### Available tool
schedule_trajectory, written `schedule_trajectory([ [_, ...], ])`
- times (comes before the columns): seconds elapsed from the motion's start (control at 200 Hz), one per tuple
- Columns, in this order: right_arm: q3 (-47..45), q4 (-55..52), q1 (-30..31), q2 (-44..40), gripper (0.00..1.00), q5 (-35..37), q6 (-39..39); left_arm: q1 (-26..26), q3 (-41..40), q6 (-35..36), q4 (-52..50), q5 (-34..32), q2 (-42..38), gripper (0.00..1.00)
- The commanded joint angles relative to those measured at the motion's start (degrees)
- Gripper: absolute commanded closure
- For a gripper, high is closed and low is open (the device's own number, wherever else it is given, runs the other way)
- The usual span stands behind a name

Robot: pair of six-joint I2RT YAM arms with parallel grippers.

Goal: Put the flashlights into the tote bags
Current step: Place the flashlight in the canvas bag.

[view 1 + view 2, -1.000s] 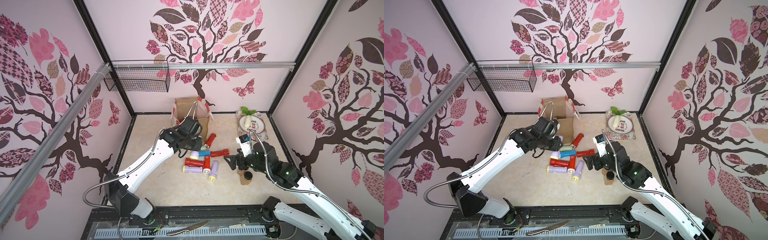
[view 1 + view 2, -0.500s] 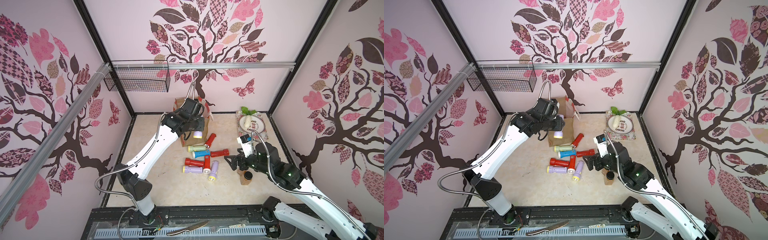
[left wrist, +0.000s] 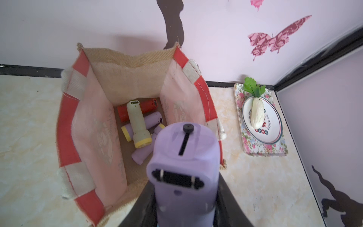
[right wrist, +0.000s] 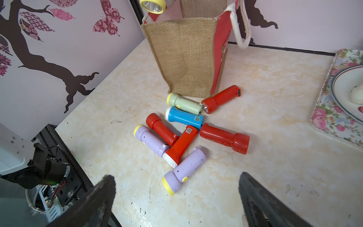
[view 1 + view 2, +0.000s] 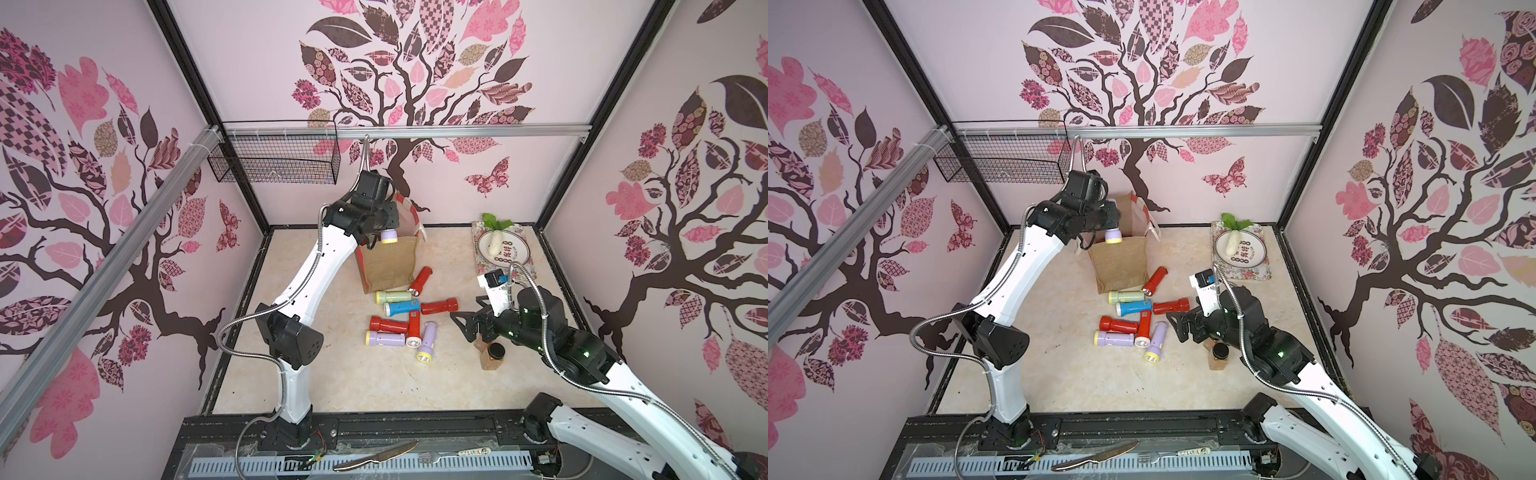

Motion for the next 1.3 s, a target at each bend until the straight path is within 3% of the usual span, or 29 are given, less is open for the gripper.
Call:
schedule_trajectory([
  [0.0, 0.28, 0.47, -0.15, -0.70, 0.00, 0.05, -1.05, 1.24, 5.66, -0.69, 4.33, 0.06, 1.90, 0.97],
  [0.51, -0.26, 0.78, -0.20, -0.78, 0.00, 0.69, -1.19, 5.64, 15.02, 3.19, 11.50, -3.04, 14.42, 0.97],
  [1.295, 0.96, 1.02, -0.80, 1.44, 0.00, 2.31, -2.43, 8.48, 8.12, 1.90, 11.47, -2.06, 24.05, 0.97],
])
